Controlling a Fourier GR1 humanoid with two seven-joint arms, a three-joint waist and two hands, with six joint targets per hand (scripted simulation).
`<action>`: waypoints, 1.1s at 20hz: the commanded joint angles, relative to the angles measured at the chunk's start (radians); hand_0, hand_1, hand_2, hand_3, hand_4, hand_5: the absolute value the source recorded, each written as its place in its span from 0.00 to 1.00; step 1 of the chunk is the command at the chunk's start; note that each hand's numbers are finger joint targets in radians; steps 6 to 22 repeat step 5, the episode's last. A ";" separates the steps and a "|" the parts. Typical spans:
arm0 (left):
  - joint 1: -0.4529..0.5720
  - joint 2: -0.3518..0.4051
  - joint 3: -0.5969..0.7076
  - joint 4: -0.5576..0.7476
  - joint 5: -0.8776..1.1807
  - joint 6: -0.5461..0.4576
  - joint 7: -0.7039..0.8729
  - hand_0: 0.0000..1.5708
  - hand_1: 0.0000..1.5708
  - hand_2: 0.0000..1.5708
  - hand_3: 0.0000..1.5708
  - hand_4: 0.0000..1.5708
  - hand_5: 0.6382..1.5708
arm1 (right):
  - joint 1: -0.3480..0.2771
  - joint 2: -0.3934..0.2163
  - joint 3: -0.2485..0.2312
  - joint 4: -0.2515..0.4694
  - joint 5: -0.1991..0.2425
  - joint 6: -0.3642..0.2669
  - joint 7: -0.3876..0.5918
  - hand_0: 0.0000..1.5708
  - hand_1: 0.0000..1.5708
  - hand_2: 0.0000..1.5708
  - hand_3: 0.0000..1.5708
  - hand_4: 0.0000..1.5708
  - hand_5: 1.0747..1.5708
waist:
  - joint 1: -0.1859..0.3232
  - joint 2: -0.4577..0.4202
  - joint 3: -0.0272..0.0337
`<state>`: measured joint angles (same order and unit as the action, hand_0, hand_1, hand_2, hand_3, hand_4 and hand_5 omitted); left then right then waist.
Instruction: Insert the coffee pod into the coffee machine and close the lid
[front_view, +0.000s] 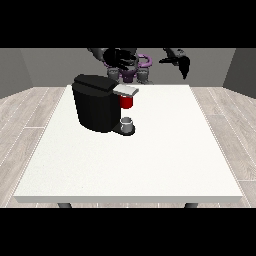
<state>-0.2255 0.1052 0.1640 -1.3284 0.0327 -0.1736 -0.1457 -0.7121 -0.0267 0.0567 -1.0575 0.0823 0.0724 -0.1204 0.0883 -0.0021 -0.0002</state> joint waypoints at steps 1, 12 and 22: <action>0.026 -0.047 -0.030 -0.010 -0.009 0.029 0.020 0.00 0.00 0.00 0.00 0.13 1.00 | 0.144 0.025 0.075 -0.052 -0.108 -0.021 -0.039 0.00 0.00 0.00 0.00 0.17 1.00 | -0.009 -0.079 0.0005; 0.061 -0.027 0.004 0.052 -0.006 0.030 -0.016 0.00 0.00 0.00 0.00 0.12 1.00 | 0.333 0.026 0.175 -0.135 -0.182 -0.080 -0.054 0.00 0.00 0.00 0.00 0.10 1.00 | -0.100 -0.139 0.0002; 0.061 -0.027 0.004 0.052 -0.006 0.030 -0.016 0.00 0.00 0.00 0.00 0.12 1.00 | 0.333 0.026 0.175 -0.135 -0.182 -0.080 -0.054 0.00 0.00 0.00 0.00 0.10 1.00 | -0.100 -0.139 0.0002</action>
